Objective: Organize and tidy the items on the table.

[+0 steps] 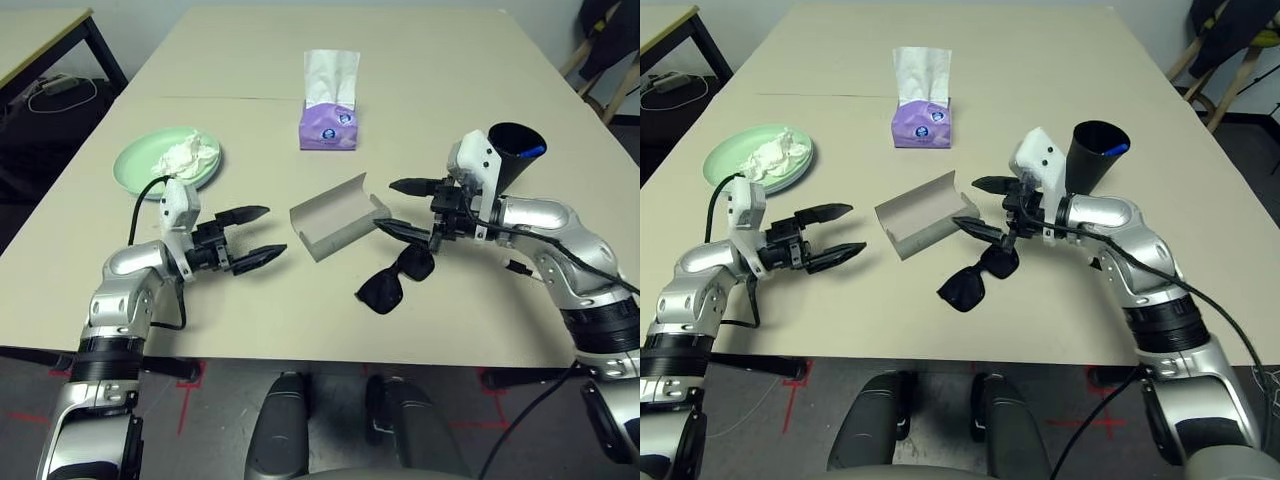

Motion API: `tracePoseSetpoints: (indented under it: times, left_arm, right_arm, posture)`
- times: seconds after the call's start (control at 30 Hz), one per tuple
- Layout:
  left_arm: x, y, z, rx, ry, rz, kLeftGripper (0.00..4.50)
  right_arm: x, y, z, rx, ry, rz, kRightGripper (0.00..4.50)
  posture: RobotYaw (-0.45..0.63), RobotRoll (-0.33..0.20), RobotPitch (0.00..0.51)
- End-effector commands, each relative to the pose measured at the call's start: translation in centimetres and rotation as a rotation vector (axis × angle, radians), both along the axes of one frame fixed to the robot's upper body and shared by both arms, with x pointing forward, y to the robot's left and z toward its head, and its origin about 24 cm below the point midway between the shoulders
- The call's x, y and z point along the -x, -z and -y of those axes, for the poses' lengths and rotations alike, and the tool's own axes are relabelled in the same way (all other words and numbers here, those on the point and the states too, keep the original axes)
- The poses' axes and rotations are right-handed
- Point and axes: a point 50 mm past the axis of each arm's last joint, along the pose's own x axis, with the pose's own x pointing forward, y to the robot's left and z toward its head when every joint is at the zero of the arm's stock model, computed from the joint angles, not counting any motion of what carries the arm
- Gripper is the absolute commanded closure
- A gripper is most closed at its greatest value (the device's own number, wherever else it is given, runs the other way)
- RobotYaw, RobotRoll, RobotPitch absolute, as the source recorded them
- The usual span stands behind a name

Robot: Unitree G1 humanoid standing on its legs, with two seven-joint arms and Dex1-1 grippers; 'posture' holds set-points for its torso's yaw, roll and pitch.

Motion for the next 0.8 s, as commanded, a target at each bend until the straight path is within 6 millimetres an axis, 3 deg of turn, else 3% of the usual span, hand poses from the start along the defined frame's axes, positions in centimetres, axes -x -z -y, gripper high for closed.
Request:
tracePoseSetpoints:
  times: [0.03, 0.57, 0.8]
  left_arm:
    - [0.5, -0.1, 0.5, -0.014, 0.038, 0.021, 0.03]
    - [1.9, 0.9, 1.3, -0.093, 0.256, 0.109, 0.03]
    - [2.2, 0.8, 1.3, -0.134, 0.316, 0.125, 0.03]
  right_arm:
    - [1.1, -0.5, -0.9, 0.090, -0.095, 0.001, 0.00]
    - [0.6, -1.6, -2.9, 0.433, -0.261, 0.127, 0.00]
    - [0.4, -1.7, -3.4, 0.498, -0.317, 0.193, 0.00]
  posture:
    - [0.21, 0.000, 0.188]
    - [0.20, 0.000, 0.200]
    - [0.20, 0.000, 0.197]
